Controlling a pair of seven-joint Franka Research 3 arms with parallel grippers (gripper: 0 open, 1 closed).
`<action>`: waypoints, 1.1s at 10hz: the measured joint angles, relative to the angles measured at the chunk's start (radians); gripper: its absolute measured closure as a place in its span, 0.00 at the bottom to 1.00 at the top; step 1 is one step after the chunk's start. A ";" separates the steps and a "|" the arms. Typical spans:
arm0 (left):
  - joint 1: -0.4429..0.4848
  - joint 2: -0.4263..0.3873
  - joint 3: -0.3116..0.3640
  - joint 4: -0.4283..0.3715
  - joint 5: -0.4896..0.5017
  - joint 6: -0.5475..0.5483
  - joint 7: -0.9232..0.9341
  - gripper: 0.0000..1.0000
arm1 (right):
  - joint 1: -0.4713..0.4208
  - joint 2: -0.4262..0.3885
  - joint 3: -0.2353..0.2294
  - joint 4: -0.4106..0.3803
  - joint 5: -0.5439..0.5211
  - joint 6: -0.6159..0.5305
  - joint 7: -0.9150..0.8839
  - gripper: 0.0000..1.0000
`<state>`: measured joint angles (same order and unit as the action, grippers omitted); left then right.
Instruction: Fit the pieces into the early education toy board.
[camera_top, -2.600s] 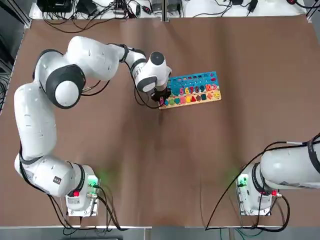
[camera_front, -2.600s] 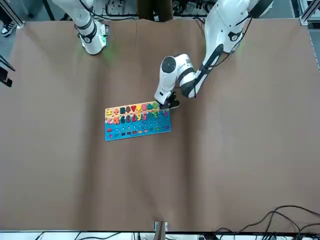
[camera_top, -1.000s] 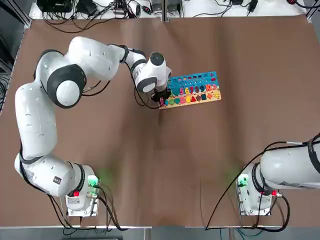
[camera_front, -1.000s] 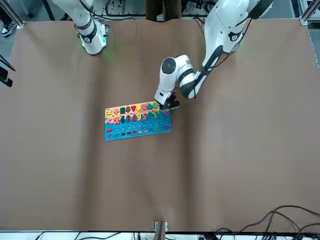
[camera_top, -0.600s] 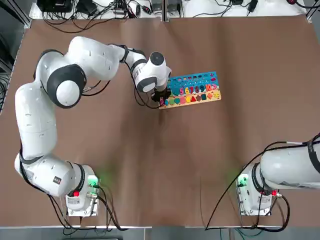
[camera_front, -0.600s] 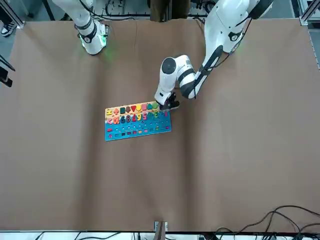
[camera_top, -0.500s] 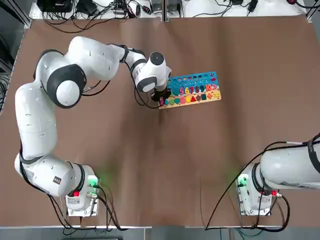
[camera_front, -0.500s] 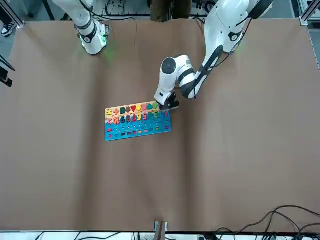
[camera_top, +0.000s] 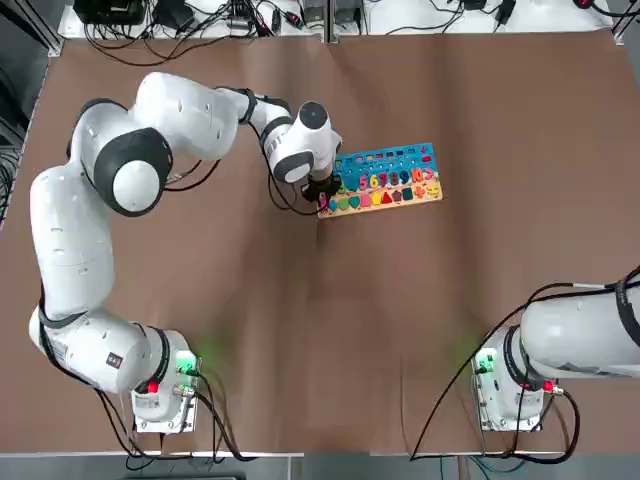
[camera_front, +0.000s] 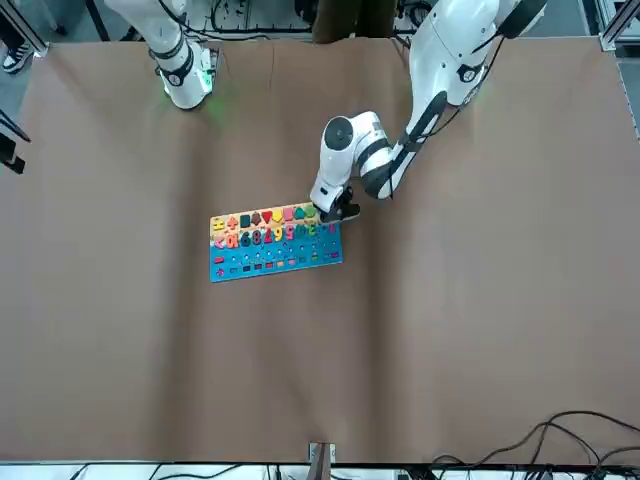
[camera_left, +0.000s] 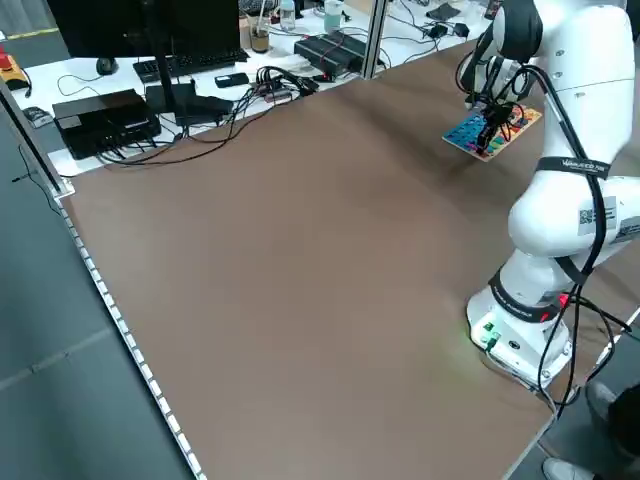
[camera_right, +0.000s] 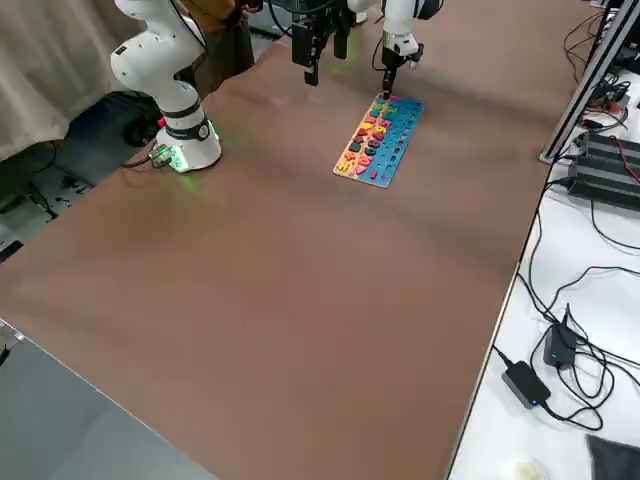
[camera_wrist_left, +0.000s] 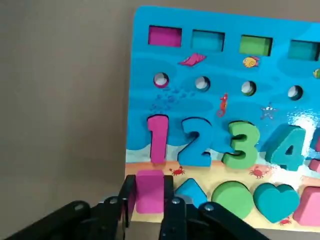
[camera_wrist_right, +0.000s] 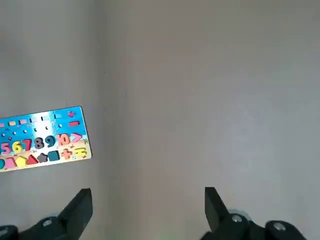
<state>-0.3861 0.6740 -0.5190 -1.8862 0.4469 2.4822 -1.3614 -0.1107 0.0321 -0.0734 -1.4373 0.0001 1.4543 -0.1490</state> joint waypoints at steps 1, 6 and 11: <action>0.000 0.000 0.000 0.000 0.000 0.000 0.000 0.74 | 0.000 0.000 0.000 0.000 0.000 0.000 0.000 0.01; -0.010 0.000 0.000 0.000 0.003 0.000 0.001 0.74 | 0.000 0.000 0.000 0.000 0.000 0.000 0.000 0.01; -0.012 0.000 0.000 -0.001 0.003 0.000 0.002 0.74 | 0.000 0.000 0.001 0.000 0.000 0.000 0.000 0.01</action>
<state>-0.3986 0.6740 -0.5188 -1.8877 0.4502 2.4821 -1.3591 -0.1104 0.0321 -0.0729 -1.4373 0.0001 1.4540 -0.1490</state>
